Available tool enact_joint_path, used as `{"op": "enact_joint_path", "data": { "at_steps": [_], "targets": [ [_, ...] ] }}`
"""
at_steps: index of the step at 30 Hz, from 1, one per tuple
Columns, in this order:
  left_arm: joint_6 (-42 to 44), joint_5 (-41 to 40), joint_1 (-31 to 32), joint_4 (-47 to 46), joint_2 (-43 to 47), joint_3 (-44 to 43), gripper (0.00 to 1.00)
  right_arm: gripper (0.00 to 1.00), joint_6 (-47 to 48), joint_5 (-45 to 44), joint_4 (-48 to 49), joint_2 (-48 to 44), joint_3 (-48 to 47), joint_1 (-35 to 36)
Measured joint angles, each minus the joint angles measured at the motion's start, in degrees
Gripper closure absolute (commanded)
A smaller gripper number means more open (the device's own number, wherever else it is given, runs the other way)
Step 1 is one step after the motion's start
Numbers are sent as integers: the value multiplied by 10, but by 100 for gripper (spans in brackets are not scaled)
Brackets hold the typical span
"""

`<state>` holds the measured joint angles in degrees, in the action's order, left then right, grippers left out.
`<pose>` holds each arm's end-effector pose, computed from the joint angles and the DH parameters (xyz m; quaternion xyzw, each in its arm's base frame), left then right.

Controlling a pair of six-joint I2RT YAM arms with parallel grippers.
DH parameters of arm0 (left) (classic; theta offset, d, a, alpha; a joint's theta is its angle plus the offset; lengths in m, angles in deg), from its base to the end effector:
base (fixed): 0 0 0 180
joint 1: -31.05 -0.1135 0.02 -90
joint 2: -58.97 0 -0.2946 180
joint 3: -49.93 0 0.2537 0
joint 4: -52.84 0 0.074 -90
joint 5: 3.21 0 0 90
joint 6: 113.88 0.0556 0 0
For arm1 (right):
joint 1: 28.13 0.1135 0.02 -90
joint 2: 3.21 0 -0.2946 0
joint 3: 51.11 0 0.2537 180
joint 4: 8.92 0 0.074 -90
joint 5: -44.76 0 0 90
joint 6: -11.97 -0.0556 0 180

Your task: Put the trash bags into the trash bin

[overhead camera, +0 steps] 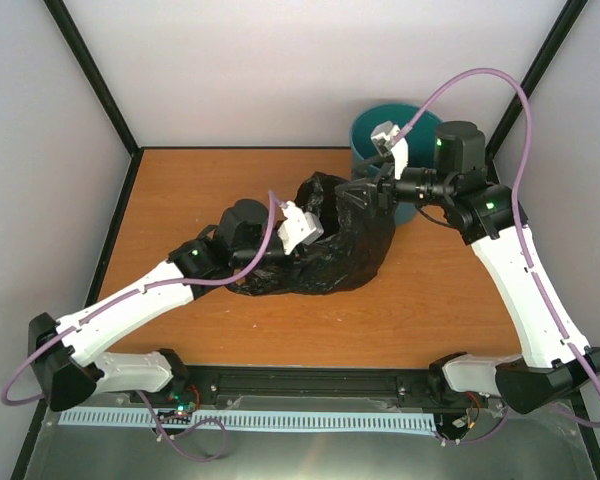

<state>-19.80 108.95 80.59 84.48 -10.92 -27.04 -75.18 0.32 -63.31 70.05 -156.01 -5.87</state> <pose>0.1687 -0.2302 0.3692 0.4651 0.6900 -0.3541 0.4268 0.2212 0.1334 0.4850 -0.3762 0.7028 0.4039 0.4489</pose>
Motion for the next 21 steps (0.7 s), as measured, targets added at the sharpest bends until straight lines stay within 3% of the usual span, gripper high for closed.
{"op": "enact_joint_path", "data": {
  "at_steps": [10,12,21],
  "targets": [
    [-22,-122,-30,-2,111,39,99,5,23,-51,-37,-3,-17,-127],
    [-30,-144,-43,-4,125,40,100,0,36,-64,-50,21,-41,-141],
    [-55,-227,-74,-25,186,64,99,0,143,-157,-155,196,-182,-147]
  ]
}}
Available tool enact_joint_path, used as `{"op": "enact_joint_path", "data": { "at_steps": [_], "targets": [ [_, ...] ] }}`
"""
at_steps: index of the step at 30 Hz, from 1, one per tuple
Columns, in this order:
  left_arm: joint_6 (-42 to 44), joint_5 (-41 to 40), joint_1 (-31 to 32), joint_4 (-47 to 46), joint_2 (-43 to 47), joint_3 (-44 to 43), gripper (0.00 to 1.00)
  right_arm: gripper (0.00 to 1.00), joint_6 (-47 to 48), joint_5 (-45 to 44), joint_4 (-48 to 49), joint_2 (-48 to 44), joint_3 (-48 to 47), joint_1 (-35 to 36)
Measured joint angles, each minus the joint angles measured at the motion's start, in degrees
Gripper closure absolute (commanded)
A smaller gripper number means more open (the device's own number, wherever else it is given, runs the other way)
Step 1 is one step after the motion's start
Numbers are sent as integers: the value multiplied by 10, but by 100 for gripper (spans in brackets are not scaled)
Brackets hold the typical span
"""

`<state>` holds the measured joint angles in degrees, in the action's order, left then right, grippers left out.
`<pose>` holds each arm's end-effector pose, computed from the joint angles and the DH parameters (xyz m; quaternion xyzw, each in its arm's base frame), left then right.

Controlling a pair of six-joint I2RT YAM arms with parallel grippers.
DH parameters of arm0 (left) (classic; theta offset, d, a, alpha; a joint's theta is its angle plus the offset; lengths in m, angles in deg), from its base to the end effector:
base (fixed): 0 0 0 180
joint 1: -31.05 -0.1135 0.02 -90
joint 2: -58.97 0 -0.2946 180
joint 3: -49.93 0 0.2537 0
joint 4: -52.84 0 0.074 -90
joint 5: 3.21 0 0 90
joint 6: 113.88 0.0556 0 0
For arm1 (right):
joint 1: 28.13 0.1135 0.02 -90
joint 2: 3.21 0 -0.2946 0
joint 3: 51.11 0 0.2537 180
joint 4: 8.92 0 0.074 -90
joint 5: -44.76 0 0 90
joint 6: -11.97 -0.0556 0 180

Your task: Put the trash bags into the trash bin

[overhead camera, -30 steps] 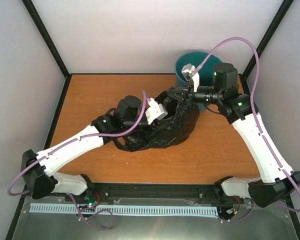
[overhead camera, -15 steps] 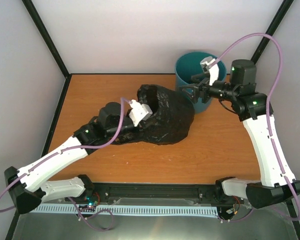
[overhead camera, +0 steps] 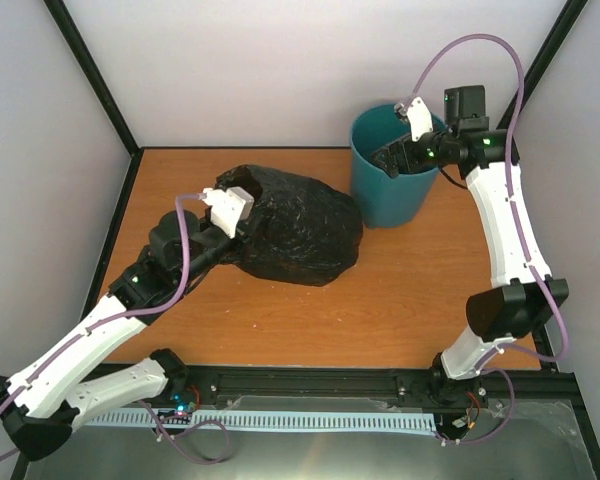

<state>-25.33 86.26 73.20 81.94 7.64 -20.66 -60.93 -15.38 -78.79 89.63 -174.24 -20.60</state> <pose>0.1509 -0.1359 0.4050 0.2633 0.7184 -0.2358 0.5991 0.3412 0.0730 0.4578 -0.2937 0.8307 0.1980 0.4296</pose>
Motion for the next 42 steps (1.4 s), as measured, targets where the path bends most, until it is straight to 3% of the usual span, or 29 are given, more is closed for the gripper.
{"op": "enact_joint_path", "data": {
  "at_steps": [5,10,23,31,38,42],
  "targets": [
    [-6,-35,0,-20,39,17,99,9,57,-35,-57,49,-68,0],
    [-8,-55,-1,-42,67,26,99,26,97,-51,-90,55,-102,1],
    [-8,-71,-3,-56,76,30,99,41,150,-84,-157,135,-106,22],
    [-8,-73,-4,-56,76,31,99,61,163,-99,-169,136,-106,30],
    [-8,-79,-5,-56,77,31,99,84,180,-100,-192,136,-106,45],
    [-8,-85,-6,-56,82,35,99,89,183,-101,-202,132,-103,66]
  ]
}}
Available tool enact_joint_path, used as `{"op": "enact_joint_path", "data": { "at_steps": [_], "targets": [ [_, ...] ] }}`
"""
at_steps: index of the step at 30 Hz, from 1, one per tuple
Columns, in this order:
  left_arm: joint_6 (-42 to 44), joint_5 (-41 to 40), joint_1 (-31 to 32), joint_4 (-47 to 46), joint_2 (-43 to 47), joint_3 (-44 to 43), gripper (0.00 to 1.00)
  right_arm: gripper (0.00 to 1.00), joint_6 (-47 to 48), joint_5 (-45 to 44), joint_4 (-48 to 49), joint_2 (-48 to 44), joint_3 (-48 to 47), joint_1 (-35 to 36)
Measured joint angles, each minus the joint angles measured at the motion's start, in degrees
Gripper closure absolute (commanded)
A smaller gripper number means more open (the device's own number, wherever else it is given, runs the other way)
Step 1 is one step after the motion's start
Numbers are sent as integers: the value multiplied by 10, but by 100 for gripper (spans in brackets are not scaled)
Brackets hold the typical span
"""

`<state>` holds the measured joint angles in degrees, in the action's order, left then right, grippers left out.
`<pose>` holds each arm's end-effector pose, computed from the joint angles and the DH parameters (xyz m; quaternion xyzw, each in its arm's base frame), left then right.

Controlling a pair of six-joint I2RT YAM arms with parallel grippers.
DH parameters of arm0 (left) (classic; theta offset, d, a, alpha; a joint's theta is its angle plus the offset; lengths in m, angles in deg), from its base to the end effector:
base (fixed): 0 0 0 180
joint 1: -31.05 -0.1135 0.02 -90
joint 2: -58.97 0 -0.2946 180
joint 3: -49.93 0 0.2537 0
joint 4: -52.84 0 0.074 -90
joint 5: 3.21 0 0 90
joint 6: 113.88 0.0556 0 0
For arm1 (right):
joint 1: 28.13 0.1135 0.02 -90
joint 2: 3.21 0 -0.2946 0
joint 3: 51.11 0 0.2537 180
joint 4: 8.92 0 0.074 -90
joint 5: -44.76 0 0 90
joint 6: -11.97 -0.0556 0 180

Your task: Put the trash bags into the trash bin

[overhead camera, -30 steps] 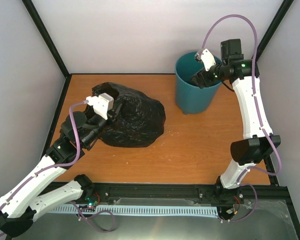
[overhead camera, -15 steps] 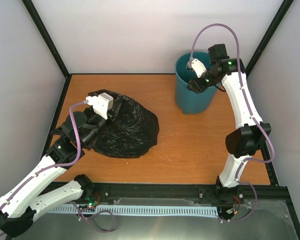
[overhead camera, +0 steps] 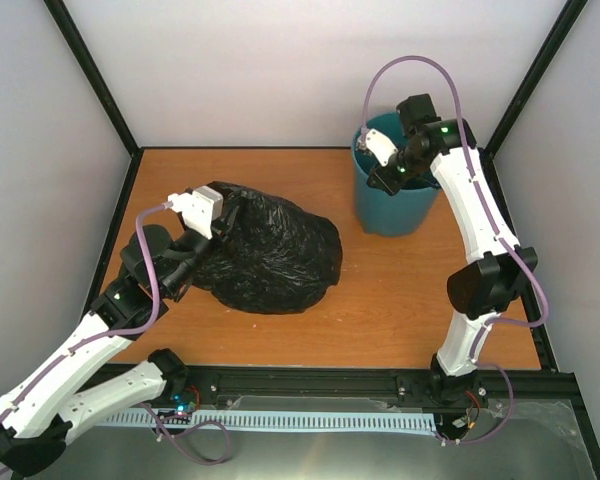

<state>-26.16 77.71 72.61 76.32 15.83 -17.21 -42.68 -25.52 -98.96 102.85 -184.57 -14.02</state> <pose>0.1298 -0.1034 0.4193 0.1829 0.6798 -0.2126 0.6777 0.3686 0.1120 0.4011 -0.4373 0.8525 0.1206 0.2597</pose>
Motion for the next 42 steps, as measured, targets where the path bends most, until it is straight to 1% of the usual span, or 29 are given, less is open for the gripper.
{"op": "enact_joint_path", "data": {
  "at_steps": [7,11,15,21,24,28,33,34,36,40,42],
  "targets": [
    [0,-25,-2,-3,19,3,99,91,-1,-9,-14,-44,31,65],
    [1,-47,-4,-14,46,11,99,91,-2,-4,-22,-83,57,101],
    [5,-74,-4,-22,80,19,99,91,-2,0,-27,-120,84,121],
    [16,-116,-5,-39,123,21,99,91,5,2,-27,-169,148,150],
    [16,-124,-6,-38,132,19,99,90,14,4,-24,-195,189,172],
    [16,-124,-6,-32,131,1,99,91,22,5,-21,-221,230,206],
    [16,-115,-6,-7,104,-64,99,90,24,10,-14,-233,243,239],
    [16,-112,-6,-2,96,-79,99,88,24,11,-13,-233,243,243],
    [16,-108,-6,11,83,-104,99,74,23,13,-12,-233,244,250],
    [16,-101,-6,29,63,-142,99,55,27,29,-14,-233,253,258],
    [16,-97,-6,37,52,-161,99,42,28,34,-13,-235,254,258]
  ]
}}
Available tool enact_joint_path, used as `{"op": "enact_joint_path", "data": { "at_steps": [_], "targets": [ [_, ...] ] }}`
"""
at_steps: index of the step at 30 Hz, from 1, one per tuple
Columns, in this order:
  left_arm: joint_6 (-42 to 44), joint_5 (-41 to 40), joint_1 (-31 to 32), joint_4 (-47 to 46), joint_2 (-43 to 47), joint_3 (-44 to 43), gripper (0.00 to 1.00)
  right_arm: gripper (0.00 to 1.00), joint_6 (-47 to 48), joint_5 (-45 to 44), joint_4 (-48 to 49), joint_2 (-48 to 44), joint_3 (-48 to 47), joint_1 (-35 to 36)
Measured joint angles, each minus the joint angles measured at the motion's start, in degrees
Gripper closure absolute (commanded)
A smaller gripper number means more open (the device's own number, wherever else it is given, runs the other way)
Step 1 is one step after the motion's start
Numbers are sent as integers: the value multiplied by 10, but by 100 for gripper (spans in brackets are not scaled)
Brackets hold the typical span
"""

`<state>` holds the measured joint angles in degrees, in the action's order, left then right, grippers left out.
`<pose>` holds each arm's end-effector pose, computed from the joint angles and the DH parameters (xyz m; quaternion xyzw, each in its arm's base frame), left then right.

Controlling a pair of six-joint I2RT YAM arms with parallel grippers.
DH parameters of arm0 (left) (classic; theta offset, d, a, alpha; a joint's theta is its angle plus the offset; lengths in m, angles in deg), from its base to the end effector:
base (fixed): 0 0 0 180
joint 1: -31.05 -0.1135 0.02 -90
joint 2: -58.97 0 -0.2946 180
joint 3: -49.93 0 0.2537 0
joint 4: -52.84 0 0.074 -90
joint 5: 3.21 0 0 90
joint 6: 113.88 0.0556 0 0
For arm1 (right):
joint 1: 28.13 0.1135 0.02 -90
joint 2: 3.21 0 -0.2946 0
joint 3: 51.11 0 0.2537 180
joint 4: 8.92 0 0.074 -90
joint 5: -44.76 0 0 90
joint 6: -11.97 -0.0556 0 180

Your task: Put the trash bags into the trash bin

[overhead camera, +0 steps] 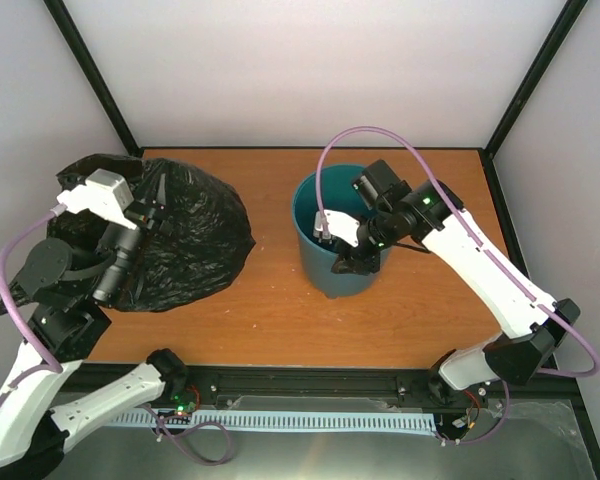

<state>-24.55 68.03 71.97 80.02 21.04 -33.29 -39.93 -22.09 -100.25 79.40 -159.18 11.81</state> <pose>0.0771 -0.0431 0.5143 0.0754 0.5892 -0.1941 0.7807 0.1871 0.1852 0.4005 -0.6357 0.7179 0.1995 0.2016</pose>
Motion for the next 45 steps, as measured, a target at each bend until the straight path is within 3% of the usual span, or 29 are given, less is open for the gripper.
{"op": "enact_joint_path", "data": {
  "at_steps": [3,8,11,14,17,21,31,36,45],
  "targets": [
    [0,8,0,6,-23,-33,99,30,-16,0,14,-17,0,-1],
    [3,29,0,12,-81,-96,99,27,-57,6,73,-99,1,-53],
    [4,43,0,16,-117,-129,99,28,-103,20,136,-149,18,-147],
    [4,63,0,18,-156,-169,99,32,-163,43,209,-176,55,-287],
    [4,90,0,23,-205,-240,99,37,-229,70,289,-174,106,-419],
    [0,128,0,30,-257,-323,99,42,-299,102,365,-139,165,-524],
    [-50,262,0,22,-384,-533,99,62,-332,83,452,-52,266,-512],
    [-77,315,0,18,-443,-565,99,64,-331,86,466,1,288,-479],
    [-89,341,4,40,-518,-590,99,64,-328,81,475,3,294,-393]
  ]
}}
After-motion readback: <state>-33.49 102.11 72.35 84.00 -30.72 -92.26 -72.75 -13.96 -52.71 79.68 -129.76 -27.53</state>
